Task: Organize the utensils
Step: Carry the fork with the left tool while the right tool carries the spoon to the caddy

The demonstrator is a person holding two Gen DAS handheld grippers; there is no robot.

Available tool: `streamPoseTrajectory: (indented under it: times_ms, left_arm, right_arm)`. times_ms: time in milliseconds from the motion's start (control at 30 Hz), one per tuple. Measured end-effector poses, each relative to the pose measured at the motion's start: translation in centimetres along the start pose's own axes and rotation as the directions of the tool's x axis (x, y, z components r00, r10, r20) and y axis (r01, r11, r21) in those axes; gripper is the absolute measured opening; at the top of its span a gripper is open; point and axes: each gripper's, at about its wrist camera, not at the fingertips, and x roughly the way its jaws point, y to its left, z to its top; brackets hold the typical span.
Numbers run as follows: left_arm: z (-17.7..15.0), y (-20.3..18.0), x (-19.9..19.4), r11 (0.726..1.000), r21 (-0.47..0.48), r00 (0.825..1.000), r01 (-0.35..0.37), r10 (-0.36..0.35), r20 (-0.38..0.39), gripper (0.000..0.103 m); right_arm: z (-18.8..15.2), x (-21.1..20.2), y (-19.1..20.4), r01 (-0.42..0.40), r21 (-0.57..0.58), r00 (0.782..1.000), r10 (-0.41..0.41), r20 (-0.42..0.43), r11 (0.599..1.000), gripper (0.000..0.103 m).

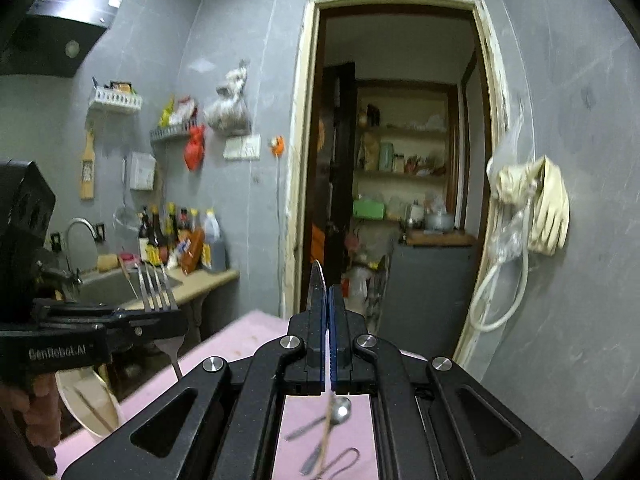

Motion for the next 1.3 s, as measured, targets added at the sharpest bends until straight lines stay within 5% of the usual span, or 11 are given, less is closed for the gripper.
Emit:
streamPoseTrajectory:
  times_ms: [267,533,933,1300]
  left_arm:
    - [3.4,3.4,-9.4,1.0,0.006,0.998,0.021,-0.021,0.063,0.003]
    - [2.7,8.4,-16.1,0.995,-0.019,0.989,-0.102,0.104,0.101,0.003]
    - [-2.6,15.7,-15.4,0.967,-0.103,0.97,-0.231,0.237,0.046,0.003]
    - [-7.2,18.5,-12.4,0.962,-0.11,0.967,-0.25,0.253,0.015,0.003]
  right_arm:
    - [3.1,-4.0,6.9,-0.071,0.002,0.995,0.071,0.074,0.997,0.002]
    - [1.8,-4.2,13.3,-0.136,-0.049,0.988,0.14,0.072,0.989,0.002]
    - [-3.0,-1.7,19.1,-0.1,-0.164,0.995,0.1,-0.008,0.981,0.002]
    - [-7.6,0.6,20.3,-0.092,-0.193,0.993,0.076,-0.09,0.977,0.002]
